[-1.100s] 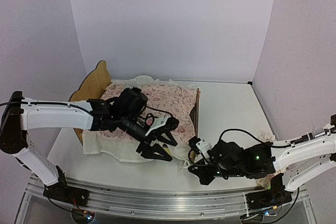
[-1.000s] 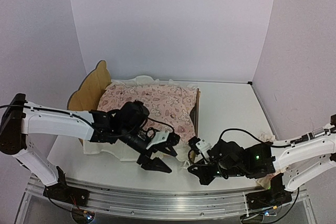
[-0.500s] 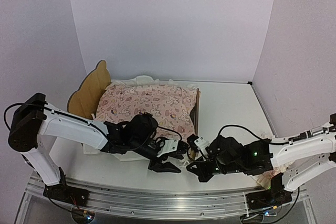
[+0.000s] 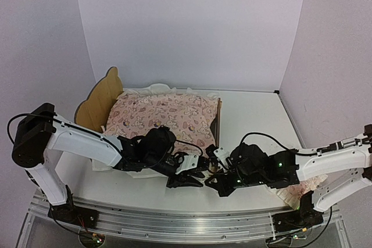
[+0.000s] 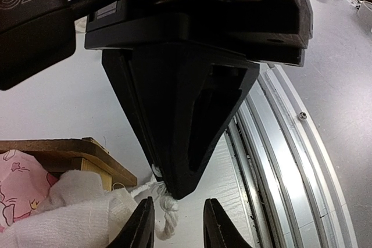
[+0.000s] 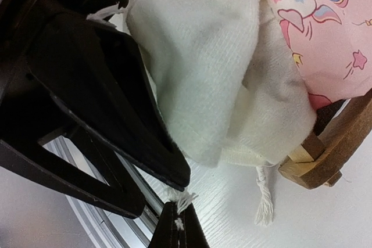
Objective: Set up the pet bed
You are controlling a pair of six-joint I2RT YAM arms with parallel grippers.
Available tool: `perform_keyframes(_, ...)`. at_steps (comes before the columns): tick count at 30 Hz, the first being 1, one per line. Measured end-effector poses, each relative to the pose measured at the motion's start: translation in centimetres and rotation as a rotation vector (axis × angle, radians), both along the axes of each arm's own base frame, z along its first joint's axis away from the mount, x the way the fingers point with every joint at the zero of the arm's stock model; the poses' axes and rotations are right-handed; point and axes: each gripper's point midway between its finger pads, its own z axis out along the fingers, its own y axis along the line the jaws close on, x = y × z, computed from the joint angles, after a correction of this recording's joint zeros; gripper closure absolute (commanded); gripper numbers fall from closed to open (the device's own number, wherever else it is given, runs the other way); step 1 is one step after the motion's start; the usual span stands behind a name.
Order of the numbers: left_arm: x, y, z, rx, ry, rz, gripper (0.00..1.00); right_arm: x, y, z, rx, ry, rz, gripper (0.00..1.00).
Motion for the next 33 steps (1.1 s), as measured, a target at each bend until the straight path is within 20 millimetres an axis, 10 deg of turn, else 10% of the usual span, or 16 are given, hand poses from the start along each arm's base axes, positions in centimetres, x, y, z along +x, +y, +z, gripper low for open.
perform_keyframes(15,1.0,-0.3,-0.2,-0.005,-0.048,0.034,0.74,0.0,0.1,0.6,0.026,0.011,0.007,1.00)
perform_keyframes(21,1.1,-0.4,-0.2,-0.009,-0.056,0.038,0.98,0.0,0.1,0.8,0.034,0.011,0.009,1.00)
perform_keyframes(28,1.2,-0.4,-0.3,-0.004,-0.052,0.047,1.00,0.2,0.1,0.8,0.036,0.015,0.000,0.99)
perform_keyframes(33,1.5,-0.3,-0.5,0.017,0.020,0.107,1.00,0.7,-0.2,0.9,0.046,0.025,-0.042,0.77)
